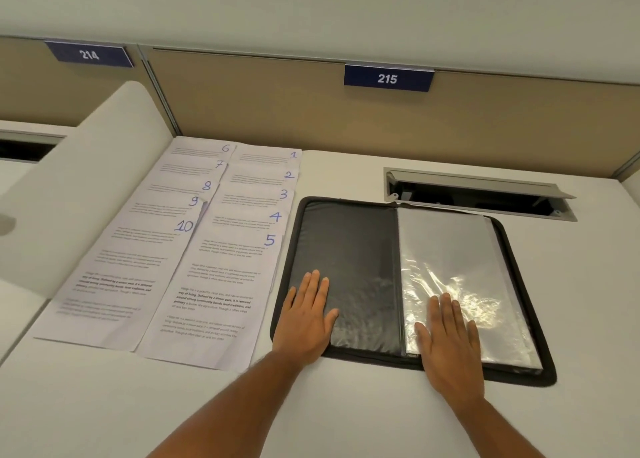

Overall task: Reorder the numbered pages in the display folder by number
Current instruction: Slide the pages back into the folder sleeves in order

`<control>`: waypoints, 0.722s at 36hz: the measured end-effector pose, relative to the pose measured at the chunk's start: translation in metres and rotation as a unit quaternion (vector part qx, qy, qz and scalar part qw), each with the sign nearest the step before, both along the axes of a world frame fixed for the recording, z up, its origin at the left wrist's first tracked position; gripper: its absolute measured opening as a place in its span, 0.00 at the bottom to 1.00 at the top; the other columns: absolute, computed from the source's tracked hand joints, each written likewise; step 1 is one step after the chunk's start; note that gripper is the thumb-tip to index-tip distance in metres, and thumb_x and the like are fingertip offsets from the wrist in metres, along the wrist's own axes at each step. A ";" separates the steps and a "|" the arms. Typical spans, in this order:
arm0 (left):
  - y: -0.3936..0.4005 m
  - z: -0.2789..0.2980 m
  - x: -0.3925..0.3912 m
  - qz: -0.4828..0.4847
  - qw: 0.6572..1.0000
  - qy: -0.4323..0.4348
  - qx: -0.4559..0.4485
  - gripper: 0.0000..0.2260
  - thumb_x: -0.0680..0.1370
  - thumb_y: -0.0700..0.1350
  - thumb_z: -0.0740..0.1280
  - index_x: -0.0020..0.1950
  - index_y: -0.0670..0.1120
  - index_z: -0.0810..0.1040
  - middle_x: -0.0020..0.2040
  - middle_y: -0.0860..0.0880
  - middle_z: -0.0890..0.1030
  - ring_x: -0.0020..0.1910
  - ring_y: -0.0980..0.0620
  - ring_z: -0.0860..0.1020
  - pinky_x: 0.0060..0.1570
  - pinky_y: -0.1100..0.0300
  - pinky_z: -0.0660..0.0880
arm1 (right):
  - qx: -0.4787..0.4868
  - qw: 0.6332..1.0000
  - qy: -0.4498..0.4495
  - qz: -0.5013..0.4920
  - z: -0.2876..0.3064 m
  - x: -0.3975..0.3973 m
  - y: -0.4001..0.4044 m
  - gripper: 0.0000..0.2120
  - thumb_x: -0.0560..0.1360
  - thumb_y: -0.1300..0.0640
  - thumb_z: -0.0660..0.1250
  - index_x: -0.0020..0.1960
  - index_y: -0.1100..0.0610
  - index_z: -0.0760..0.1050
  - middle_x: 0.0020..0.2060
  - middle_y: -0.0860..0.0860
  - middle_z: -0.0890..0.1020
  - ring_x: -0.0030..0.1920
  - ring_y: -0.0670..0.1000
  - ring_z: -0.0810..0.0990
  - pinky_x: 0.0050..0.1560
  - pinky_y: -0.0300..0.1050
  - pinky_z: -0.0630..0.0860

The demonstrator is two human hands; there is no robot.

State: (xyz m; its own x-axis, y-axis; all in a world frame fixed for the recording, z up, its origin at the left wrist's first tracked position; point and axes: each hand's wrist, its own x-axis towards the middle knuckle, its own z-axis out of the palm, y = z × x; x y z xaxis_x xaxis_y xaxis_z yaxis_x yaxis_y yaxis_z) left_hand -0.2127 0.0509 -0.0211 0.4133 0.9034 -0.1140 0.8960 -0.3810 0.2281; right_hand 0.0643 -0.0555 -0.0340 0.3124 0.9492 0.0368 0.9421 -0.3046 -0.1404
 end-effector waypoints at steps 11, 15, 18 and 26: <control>0.014 0.011 -0.013 -0.037 0.999 0.006 -0.002 0.28 0.85 0.62 0.44 0.83 0.53 0.46 0.83 0.52 0.45 0.82 0.50 0.44 0.78 0.51 0.47 | -0.013 0.999 0.020 -0.021 0.006 -0.004 0.002 0.33 0.83 0.38 0.41 0.83 0.53 0.55 0.82 0.52 0.56 0.82 0.54 0.54 0.78 0.63 0.58; 0.018 0.014 -0.020 -0.064 0.998 0.015 -0.004 0.28 0.85 0.62 0.43 0.83 0.53 0.43 0.83 0.52 0.44 0.82 0.50 0.43 0.75 0.54 0.40 | -0.027 0.998 0.031 -0.050 0.010 -0.012 0.007 0.35 0.81 0.38 0.38 0.84 0.53 0.52 0.83 0.51 0.51 0.83 0.53 0.49 0.80 0.62 0.52; 0.020 0.013 -0.020 -0.066 0.998 0.011 -0.013 0.28 0.85 0.62 0.43 0.83 0.53 0.45 0.83 0.52 0.46 0.82 0.49 0.44 0.76 0.53 0.42 | -0.030 0.996 0.035 -0.074 0.015 -0.027 0.013 0.36 0.81 0.40 0.37 0.83 0.56 0.55 0.82 0.54 0.53 0.83 0.55 0.49 0.80 0.63 0.52; 0.046 0.010 -0.023 -0.040 0.997 -0.034 0.061 0.25 0.84 0.59 0.53 0.78 0.49 0.66 0.79 0.47 0.64 0.77 0.46 0.64 0.71 0.50 0.67 | -0.032 0.998 0.040 -0.023 0.030 -0.069 0.056 0.37 0.82 0.38 0.32 0.83 0.55 0.51 0.83 0.52 0.49 0.83 0.53 0.44 0.81 0.60 0.47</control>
State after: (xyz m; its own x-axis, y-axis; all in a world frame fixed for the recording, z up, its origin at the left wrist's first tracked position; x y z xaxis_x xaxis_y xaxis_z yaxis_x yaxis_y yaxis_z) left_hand -0.2357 0.0965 -0.0115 0.4880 0.8725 0.0254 0.8453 -0.4796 0.2353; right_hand -0.0049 0.0010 -0.0038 0.3552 0.9334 -0.0508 0.9134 -0.3581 -0.1934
